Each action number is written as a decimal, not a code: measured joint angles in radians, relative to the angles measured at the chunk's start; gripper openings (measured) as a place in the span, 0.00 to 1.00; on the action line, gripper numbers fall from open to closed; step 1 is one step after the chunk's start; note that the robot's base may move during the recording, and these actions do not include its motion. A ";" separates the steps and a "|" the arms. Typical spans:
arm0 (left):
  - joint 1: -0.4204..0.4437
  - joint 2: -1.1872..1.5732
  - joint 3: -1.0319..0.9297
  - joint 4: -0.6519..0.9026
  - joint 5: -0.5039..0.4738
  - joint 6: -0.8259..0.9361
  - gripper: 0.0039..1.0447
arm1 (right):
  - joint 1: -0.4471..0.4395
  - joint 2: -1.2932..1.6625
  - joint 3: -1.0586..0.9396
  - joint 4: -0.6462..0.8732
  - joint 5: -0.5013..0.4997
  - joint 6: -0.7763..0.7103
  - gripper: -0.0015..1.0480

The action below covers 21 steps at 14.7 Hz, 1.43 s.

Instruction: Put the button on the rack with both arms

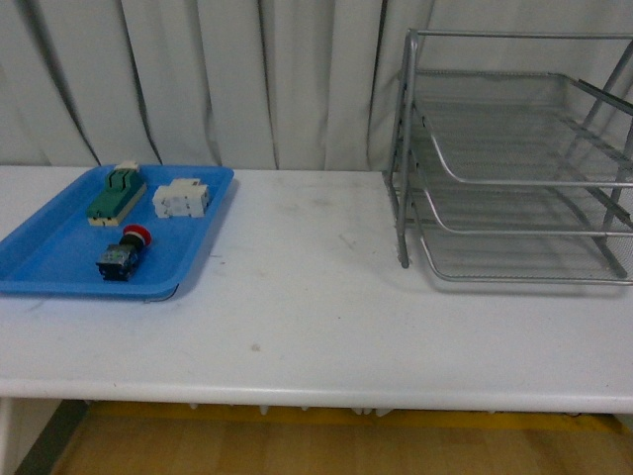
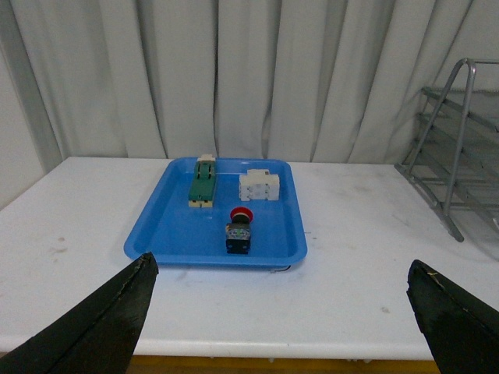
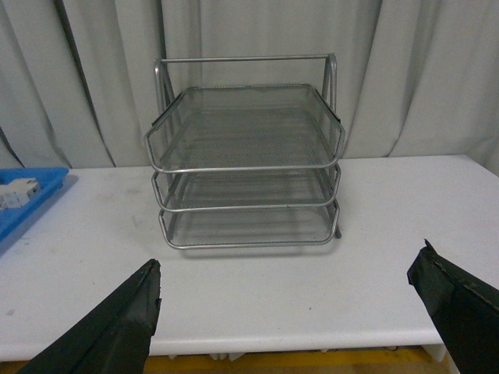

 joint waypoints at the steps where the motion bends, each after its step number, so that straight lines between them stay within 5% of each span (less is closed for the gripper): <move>1: 0.000 0.000 0.000 0.000 0.000 0.000 0.94 | 0.000 0.000 0.000 0.000 0.000 0.000 0.94; 9: 0.000 0.000 0.000 0.000 0.000 0.000 0.94 | 0.000 0.000 0.000 0.000 0.000 0.000 0.94; 10: 0.000 0.000 0.000 0.000 0.000 0.000 0.94 | -0.040 0.056 0.002 0.082 -0.090 0.057 0.94; 12: 0.000 0.000 0.000 0.000 0.001 0.000 0.94 | -0.240 0.482 0.089 0.496 -0.258 0.231 0.94; 14: 0.000 0.000 0.000 0.000 0.001 0.000 0.94 | -0.378 0.977 0.303 0.930 -0.317 0.420 0.94; 15: 0.000 0.000 0.000 0.000 0.001 0.000 0.94 | -0.412 1.201 0.424 1.030 -0.340 0.540 0.94; 18: 0.000 0.000 0.000 0.000 0.001 0.000 0.94 | -0.421 1.709 0.658 1.131 -0.391 1.006 0.94; 21: 0.000 0.000 0.000 0.000 0.001 0.000 0.94 | -0.412 1.779 0.679 1.186 -0.398 1.101 0.94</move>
